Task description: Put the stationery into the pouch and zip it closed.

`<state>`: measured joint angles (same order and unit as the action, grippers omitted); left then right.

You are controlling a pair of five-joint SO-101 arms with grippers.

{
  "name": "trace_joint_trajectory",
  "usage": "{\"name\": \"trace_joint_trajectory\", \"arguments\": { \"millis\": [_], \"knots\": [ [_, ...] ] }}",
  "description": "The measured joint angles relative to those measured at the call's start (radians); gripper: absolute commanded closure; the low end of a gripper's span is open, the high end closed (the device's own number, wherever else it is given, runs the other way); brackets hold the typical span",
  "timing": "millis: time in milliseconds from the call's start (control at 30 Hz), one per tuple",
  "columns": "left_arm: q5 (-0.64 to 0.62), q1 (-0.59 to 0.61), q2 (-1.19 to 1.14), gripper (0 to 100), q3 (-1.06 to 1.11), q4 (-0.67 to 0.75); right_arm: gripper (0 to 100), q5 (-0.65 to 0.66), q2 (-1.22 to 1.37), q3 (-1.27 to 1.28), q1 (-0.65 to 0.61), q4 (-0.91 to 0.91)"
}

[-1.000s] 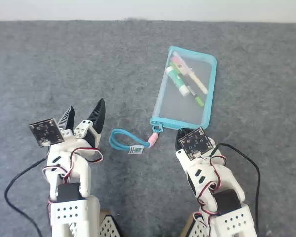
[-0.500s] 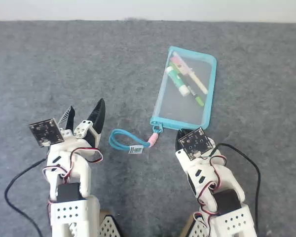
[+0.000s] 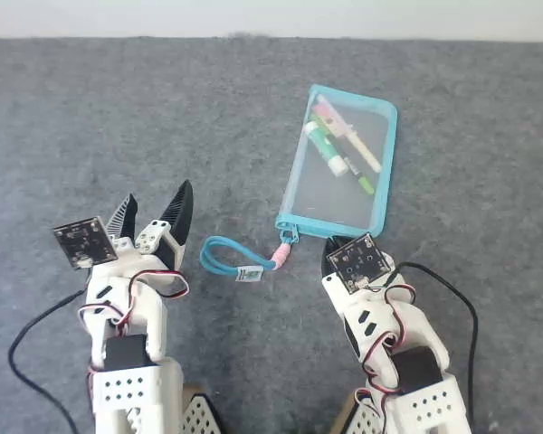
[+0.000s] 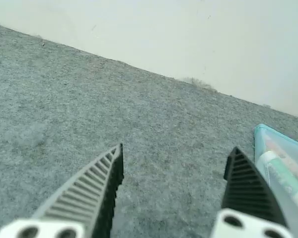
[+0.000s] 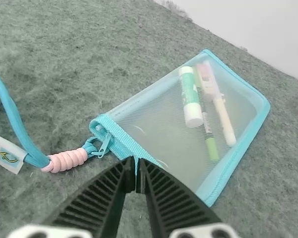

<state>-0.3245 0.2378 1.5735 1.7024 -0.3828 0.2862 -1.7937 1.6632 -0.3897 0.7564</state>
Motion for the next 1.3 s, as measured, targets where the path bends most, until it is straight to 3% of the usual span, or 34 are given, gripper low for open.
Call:
{"name": "trace_joint_trajectory", "arguments": {
  "millis": [267,400,633,933,1300],
  "knots": [
    [0.000,0.000,0.000,69,0.000,0.000,98.3,0.000,0.000,0.000,0.002,0.000],
    [0.000,-0.037,0.000,69,0.000,-0.014,98.3,0.000,0.000,0.000,0.044,0.091],
    [0.000,-0.175,0.000,69,0.000,-0.178,98.3,0.000,0.000,0.000,0.244,0.196],
    [0.000,-0.190,0.000,69,0.000,-0.557,98.3,0.000,0.000,0.000,0.353,0.299],
    [0.000,-0.190,0.000,69,0.000,-0.563,98.3,0.000,0.000,0.000,0.345,0.328]
  ]
}}
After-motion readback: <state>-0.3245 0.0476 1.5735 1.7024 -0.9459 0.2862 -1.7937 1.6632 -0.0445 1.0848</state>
